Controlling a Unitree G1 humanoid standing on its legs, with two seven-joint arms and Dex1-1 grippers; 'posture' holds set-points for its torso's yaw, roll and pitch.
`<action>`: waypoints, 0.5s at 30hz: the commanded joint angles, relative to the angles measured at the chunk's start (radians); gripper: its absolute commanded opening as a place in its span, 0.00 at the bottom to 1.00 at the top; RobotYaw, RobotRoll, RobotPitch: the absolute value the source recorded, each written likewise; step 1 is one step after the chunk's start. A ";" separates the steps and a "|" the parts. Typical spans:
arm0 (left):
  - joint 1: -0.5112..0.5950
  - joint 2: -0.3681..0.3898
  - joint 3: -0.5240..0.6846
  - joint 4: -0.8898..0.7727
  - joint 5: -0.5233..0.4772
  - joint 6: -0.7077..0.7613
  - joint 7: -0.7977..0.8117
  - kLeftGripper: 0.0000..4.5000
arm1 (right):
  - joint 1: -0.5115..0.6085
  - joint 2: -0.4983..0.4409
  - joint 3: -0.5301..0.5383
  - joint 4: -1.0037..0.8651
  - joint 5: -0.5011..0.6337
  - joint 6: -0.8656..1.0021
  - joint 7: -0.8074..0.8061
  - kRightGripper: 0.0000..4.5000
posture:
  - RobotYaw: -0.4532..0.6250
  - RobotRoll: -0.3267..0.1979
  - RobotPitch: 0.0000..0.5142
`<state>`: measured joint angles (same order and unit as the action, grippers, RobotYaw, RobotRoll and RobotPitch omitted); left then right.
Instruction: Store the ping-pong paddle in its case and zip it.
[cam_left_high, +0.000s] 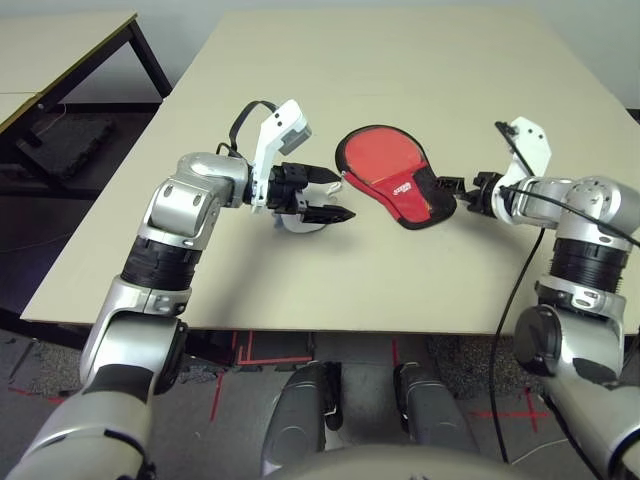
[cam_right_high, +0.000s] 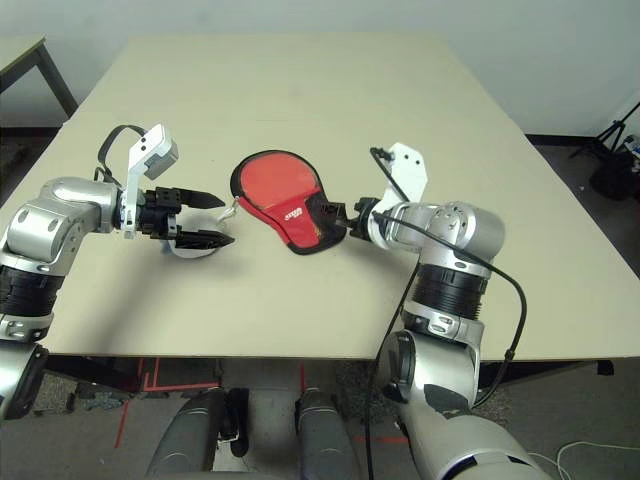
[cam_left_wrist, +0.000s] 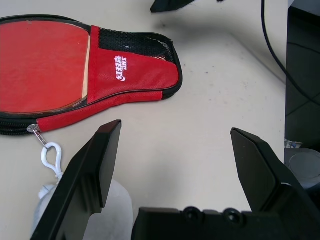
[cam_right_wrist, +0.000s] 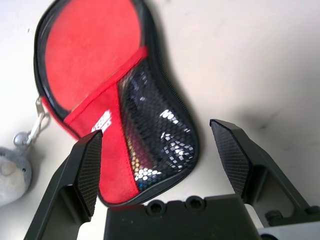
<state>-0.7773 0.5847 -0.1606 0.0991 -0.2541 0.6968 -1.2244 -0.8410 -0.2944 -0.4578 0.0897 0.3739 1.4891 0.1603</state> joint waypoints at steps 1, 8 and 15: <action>0.009 0.006 -0.018 -0.008 -0.010 -0.007 0.003 1.00 | 0.040 0.006 -0.007 0.024 -0.011 0.013 -0.012 0.99 | 0.38 0.62 0.22; 0.004 0.009 -0.018 -0.016 -0.015 -0.001 0.012 1.00 | 0.084 0.049 -0.030 0.109 -0.006 -0.042 -0.028 0.99 | 0.40 0.62 0.21; 0.002 0.023 -0.018 -0.027 -0.029 0.008 0.023 1.00 | 0.058 0.102 -0.056 0.147 0.026 -0.028 -0.019 0.99 | 0.41 0.62 0.21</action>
<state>-0.7777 0.6003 -0.1698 0.0896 -0.2759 0.6987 -1.2051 -0.7839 -0.2184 -0.5190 0.2074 0.3831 1.4323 0.1382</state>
